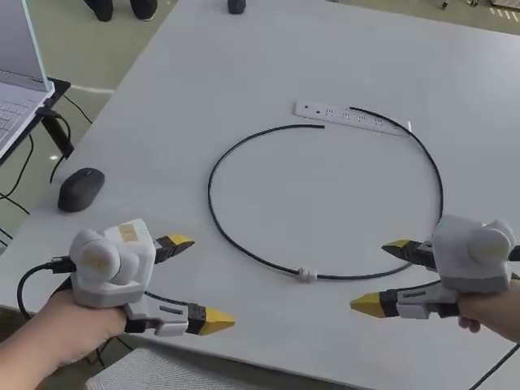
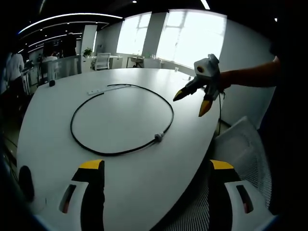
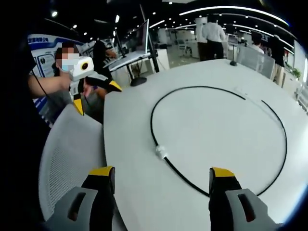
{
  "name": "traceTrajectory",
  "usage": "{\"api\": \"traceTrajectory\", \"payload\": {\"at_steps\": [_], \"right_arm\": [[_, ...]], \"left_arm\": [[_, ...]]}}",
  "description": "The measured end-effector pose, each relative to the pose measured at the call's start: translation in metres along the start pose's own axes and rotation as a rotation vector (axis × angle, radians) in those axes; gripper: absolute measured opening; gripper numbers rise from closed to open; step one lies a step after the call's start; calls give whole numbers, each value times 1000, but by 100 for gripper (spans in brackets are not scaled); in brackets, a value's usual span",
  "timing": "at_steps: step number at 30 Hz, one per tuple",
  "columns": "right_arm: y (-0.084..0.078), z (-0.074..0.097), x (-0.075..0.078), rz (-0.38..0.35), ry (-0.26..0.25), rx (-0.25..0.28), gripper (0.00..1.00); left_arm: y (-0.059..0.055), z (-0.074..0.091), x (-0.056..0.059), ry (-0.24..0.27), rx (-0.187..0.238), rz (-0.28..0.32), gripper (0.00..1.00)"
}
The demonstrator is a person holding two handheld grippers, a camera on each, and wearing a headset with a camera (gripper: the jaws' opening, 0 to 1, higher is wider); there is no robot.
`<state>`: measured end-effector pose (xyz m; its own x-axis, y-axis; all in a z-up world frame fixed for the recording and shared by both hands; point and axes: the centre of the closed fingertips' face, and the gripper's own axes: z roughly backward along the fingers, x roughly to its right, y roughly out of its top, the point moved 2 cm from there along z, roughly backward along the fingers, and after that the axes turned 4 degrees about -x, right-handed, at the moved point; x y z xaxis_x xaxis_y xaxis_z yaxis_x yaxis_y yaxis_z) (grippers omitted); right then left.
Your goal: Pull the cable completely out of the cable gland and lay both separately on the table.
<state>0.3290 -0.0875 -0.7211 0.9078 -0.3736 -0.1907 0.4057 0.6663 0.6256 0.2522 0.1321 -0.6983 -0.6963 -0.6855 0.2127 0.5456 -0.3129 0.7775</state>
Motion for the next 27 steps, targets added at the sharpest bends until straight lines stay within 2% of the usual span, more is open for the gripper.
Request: {"api": "traceTrajectory", "payload": {"at_steps": [8,21,27], "right_arm": [[8,-21,0,70,23,-53,77],[16,-52,0,175,74,-148,71],[13,-70,1,228,100,-197,63]], "left_arm": [[0,3,-4,7,7,6,88],[-11,6,-8,13,-8,24,87],[-14,5,-8,10,-15,29,87]]}}
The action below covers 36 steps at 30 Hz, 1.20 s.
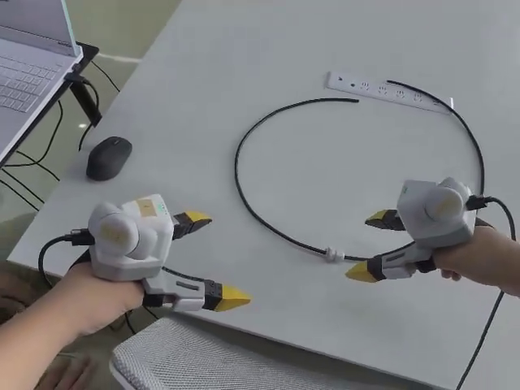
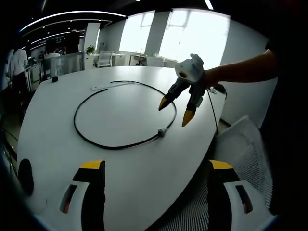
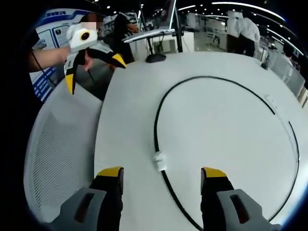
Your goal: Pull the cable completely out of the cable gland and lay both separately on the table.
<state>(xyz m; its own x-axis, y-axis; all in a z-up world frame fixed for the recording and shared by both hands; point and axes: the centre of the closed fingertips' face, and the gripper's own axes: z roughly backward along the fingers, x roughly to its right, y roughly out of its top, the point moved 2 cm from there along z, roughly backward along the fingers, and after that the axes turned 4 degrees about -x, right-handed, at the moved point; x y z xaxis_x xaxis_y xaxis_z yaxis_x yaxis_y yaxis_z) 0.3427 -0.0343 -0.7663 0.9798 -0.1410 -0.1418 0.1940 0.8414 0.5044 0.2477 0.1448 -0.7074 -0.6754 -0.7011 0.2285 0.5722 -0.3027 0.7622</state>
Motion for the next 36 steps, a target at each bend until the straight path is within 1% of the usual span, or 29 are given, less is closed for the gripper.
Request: {"api": "traceTrajectory", "payload": {"at_steps": [5,11,13,16,19,22,24,29,31,36], "right_arm": [[-2,-13,-1,56,19,-50,55],[-5,-22,0,72,26,-77,47],[-9,-25,1,83,34,-98,42],[-11,-28,1,94,38,-107,40],[-13,-32,2,112,46,-116,33],[-13,-34,3,117,47,-124,32],[-12,-35,2,130,47,-124,30],[-12,-39,0,149,57,-135,24],[-11,-39,0,151,54,-136,24],[-10,-40,-2,157,54,-143,15]], "left_arm": [[-2,-1,-1,-3,-8,-5,87],[-2,0,-1,-4,-13,-5,87],[-4,1,-1,-5,-17,-5,86],[-4,1,0,-3,-18,-3,86],[-3,1,2,-2,-14,-2,86],[-3,1,5,-5,-18,-7,86],[-4,2,5,-6,-24,-8,86],[-4,4,5,-3,-19,-2,86],[-6,4,3,-1,-22,-1,86],[-7,5,4,-2,-22,3,85]]}}
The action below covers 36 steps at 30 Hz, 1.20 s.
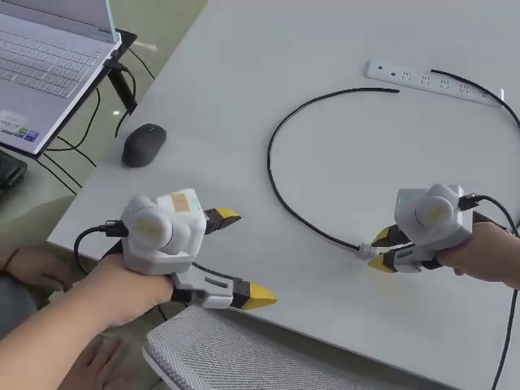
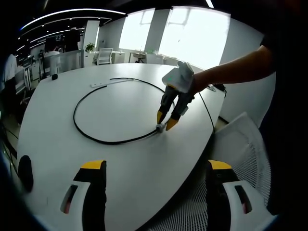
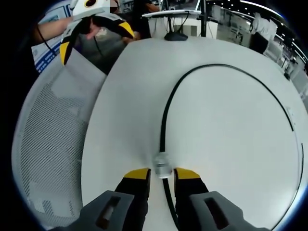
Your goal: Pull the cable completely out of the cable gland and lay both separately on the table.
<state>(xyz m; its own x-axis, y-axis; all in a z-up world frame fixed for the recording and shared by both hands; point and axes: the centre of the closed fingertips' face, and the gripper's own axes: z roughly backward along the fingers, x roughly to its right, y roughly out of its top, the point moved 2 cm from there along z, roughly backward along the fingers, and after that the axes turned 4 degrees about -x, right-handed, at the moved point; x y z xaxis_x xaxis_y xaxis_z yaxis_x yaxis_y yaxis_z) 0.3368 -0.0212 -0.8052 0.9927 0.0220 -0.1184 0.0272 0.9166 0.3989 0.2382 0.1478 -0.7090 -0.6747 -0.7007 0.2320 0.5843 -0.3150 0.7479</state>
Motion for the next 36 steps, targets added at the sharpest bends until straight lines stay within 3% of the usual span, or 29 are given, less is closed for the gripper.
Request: {"api": "traceTrajectory", "payload": {"at_steps": [16,22,30,36], "right_arm": [[1,-2,3,-1,-24,-4,9],[1,0,4,-47,-28,4,8],[5,12,1,-81,-40,14,7],[14,27,-9,-95,-57,35,7]], "left_arm": [[-2,5,1,2,2,13,84],[-2,5,1,-4,1,11,84],[-3,4,-4,-19,10,3,84],[4,3,-2,-37,26,-14,84]]}}
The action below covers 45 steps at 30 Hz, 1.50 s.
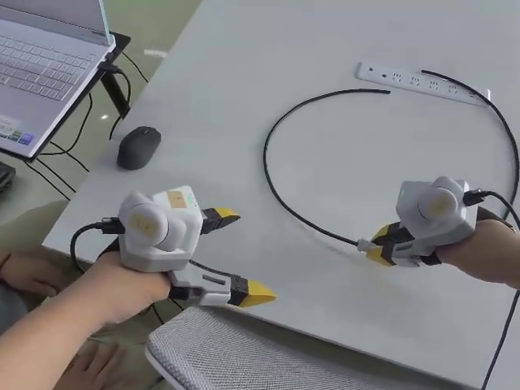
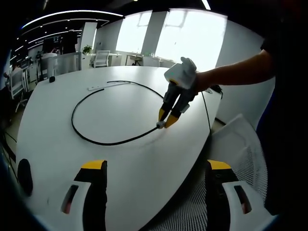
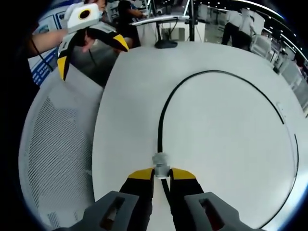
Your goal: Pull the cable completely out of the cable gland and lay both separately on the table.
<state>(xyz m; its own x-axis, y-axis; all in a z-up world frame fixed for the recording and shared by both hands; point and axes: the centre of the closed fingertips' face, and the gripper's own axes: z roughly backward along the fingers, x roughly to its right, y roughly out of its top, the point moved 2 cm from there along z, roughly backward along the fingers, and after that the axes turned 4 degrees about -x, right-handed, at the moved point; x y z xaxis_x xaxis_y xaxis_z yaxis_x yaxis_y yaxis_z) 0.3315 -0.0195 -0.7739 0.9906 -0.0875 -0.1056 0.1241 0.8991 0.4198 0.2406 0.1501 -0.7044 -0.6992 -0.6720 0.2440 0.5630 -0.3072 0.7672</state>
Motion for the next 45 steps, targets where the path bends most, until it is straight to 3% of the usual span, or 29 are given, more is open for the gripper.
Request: {"api": "traceTrajectory", "payload": {"at_steps": [9,14,16,23,30,38,45], "right_arm": [[18,26,-16,-23,-29,31,7],[27,39,-28,-34,-44,52,7],[29,43,-33,-36,-47,54,7],[39,58,-49,-43,-62,71,7],[43,69,-59,-40,-74,80,7],[47,75,-78,4,-92,85,7],[52,79,-92,22,-82,89,7]], "left_arm": [[19,-3,10,-57,49,-25,85],[38,-11,20,-106,79,-68,84],[43,-13,21,-113,77,-61,85],[63,-22,35,-175,106,-115,82],[70,-28,39,-195,90,-159,86],[76,-41,47,-247,77,-191,83],[77,-50,59,-294,87,-181,77]]}}
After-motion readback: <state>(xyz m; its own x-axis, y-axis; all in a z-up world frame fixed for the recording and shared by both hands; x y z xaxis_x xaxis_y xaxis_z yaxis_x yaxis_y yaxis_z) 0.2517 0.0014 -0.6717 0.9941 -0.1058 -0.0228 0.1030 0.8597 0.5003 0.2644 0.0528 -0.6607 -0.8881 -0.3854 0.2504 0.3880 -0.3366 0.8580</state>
